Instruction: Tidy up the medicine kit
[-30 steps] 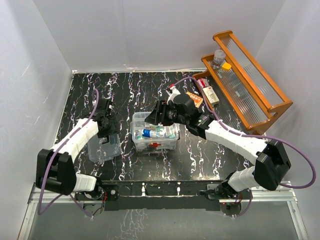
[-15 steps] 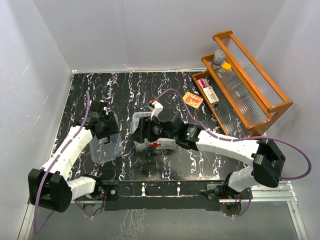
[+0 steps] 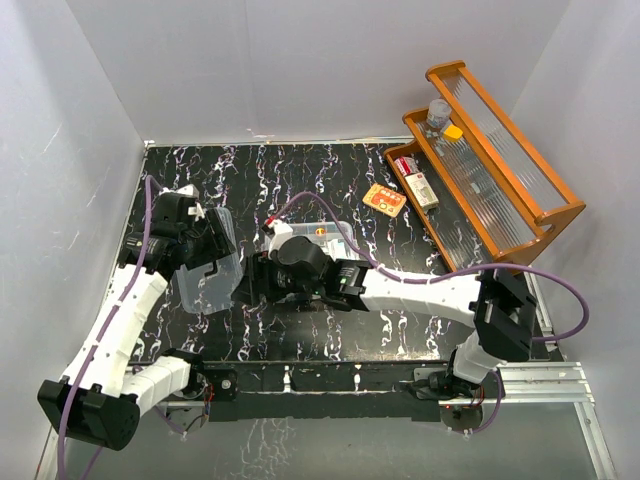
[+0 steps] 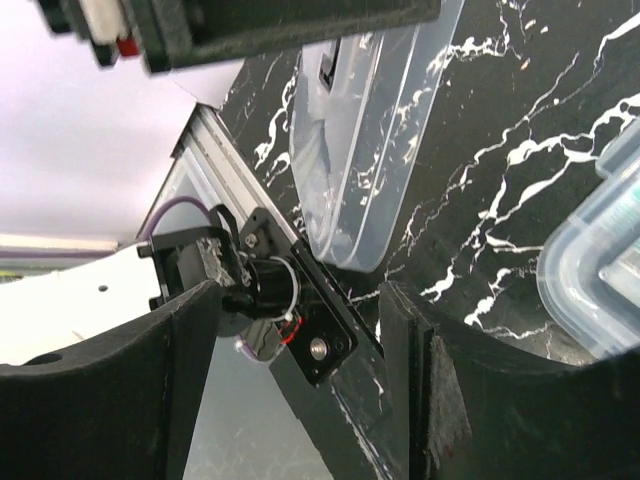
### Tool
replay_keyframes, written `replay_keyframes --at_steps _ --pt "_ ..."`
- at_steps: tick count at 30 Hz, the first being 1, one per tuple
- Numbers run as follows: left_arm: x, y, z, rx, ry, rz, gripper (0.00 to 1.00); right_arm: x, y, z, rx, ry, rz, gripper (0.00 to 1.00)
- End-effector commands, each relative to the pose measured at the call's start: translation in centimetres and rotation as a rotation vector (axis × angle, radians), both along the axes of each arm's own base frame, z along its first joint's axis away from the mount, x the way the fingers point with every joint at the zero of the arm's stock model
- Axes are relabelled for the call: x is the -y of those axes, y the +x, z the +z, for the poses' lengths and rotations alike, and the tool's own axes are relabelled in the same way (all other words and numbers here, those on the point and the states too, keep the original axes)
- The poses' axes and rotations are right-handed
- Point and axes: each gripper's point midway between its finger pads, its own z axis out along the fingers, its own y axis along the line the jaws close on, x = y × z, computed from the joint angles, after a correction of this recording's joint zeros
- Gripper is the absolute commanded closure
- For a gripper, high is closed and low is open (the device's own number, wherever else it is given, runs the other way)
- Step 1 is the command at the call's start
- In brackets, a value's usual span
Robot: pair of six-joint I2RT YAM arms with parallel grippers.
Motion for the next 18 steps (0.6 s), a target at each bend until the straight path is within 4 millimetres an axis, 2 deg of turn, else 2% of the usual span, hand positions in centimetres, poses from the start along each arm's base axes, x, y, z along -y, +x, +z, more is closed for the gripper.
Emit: replay_keyframes --at_steps 1,5,11,18 --pt "1.0 -0.4 2.2 0.036 -0.064 -0.031 0.57 -2.0 2.1 3.9 0.046 0.107 -0.075 0.37" --pt "1.3 -0.4 2.4 0.037 -0.077 -0.041 0.57 -2.5 2.6 3.2 0.023 0.09 -0.106 0.37" --pt "1.6 -0.3 2.7 0.044 -0.093 -0.047 0.57 -1.7 4.0 2.1 0.03 0.057 -0.19 0.37" --pt "2.2 -0.3 3.4 0.053 -0.131 -0.061 0.57 -3.5 3.2 2.7 0.015 0.104 -0.116 0.42"
